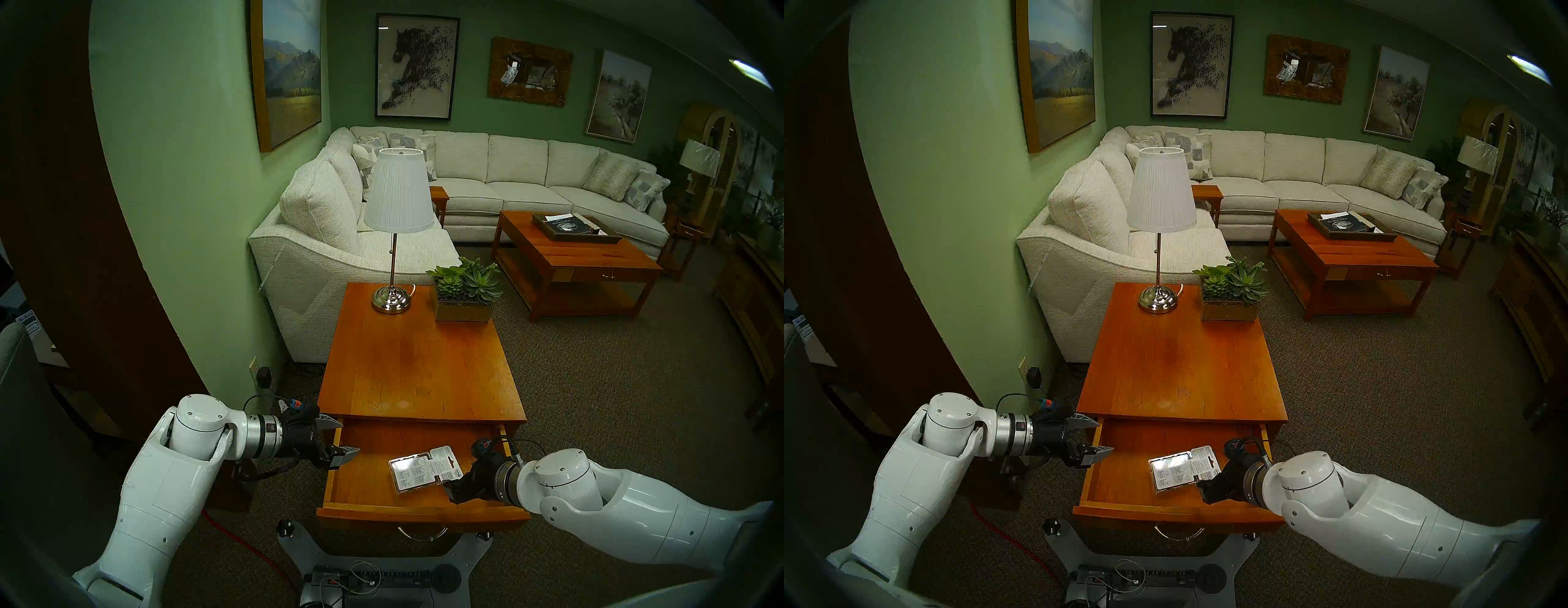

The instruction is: Open the drawer, take out the contents and close the drawer

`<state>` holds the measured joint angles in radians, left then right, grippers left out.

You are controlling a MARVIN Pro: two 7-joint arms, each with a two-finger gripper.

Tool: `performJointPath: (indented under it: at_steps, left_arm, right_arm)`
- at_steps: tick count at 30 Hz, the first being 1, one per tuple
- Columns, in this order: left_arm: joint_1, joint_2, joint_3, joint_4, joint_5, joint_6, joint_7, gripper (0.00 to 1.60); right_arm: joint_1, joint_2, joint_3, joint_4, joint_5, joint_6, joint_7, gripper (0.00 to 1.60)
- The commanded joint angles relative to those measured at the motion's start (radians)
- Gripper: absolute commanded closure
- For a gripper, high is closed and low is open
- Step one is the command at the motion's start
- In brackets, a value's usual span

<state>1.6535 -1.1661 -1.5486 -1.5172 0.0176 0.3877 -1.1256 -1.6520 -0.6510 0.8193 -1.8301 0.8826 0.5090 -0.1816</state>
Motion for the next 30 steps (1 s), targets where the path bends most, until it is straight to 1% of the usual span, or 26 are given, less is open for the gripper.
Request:
performJointPath:
  at_steps: [1, 5, 8, 18, 24, 30]
  left_arm:
    - [-0.022, 0.001, -0.007, -0.024, -0.007, -0.002, -0.004, 0.0]
    - [-0.022, 0.001, -0.007, -0.024, -0.007, -0.002, -0.004, 0.0]
    - [-0.022, 0.001, -0.007, -0.024, -0.006, -0.002, -0.004, 0.0]
    - [-0.022, 0.0, -0.008, -0.024, -0.006, -0.002, -0.004, 0.0]
    - [-0.022, 0.0, -0.008, -0.024, -0.006, -0.002, -0.005, 0.0]
    - [-0.022, 0.0, -0.008, -0.024, -0.006, -0.002, -0.005, 0.0]
  right_arm:
    - [0.025, -0.021, 0.003, 0.036, -0.011, -0.036, 0.031, 0.0]
    - [0.042, -0.053, 0.004, 0.077, 0.0, -0.026, 0.033, 0.0]
    - [0.05, -0.068, 0.004, 0.101, -0.002, -0.036, 0.044, 0.0]
    - [0.067, -0.106, 0.013, 0.151, 0.009, -0.045, 0.066, 0.0]
    - [0.083, -0.132, 0.016, 0.188, 0.021, -0.032, 0.063, 0.0]
    - [0.095, -0.141, 0.014, 0.216, 0.017, -0.041, 0.066, 0.0]
